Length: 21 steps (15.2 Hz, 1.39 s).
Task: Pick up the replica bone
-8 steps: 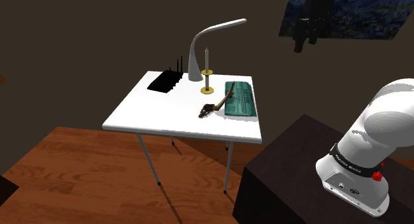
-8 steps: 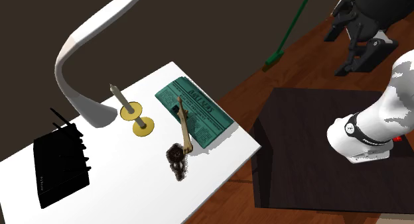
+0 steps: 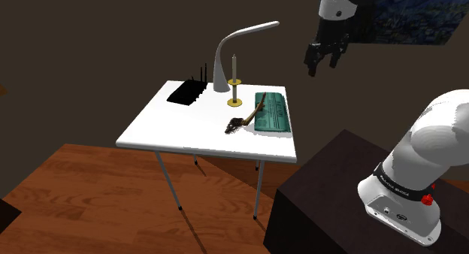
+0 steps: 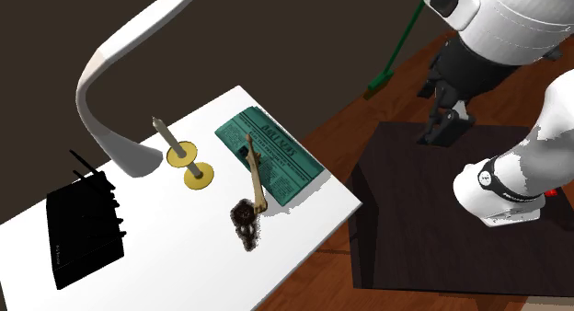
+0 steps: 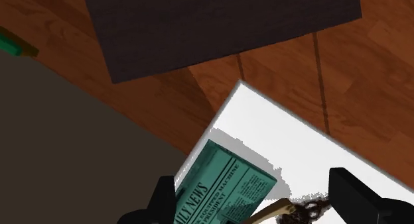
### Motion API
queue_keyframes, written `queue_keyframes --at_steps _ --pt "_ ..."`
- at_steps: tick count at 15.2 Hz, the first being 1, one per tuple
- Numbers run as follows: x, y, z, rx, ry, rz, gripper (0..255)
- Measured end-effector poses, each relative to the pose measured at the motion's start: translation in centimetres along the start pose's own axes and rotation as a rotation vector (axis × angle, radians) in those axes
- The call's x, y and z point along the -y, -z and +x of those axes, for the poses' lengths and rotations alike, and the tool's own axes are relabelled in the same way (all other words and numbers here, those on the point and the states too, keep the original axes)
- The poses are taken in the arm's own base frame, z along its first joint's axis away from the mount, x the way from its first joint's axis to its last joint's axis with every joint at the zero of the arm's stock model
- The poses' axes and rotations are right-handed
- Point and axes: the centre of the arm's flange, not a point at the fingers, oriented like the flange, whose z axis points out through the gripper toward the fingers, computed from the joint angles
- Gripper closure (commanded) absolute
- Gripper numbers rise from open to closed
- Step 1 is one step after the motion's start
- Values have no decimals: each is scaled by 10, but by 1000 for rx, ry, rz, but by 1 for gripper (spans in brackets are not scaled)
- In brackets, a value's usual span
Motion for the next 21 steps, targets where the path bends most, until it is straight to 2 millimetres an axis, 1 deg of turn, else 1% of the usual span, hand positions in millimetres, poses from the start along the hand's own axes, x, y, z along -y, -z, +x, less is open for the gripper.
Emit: queue_keyframes --at_steps 1,2,5,6,8,9,11,14,18,20,21 --pt "5 -12 7 -2 -30 -3 0" --pt "14 -18 13 -5 -58 -6 0" --pt "31 -50 31 -12 -147 -15 0" --pt "39 -58 37 -15 -176 -17 0" --pt "49 -76 56 -20 -235 -23 0" --pt "57 -82 62 -22 -264 -26 0" --pt "67 -103 81 -27 -322 -31 0" --pt "79 -130 102 -34 -410 -39 0" --pt "89 -166 138 -44 -527 -50 0" --pt "96 -188 158 -49 -585 -54 0" --pt "98 -198 166 -51 -614 -57 0"
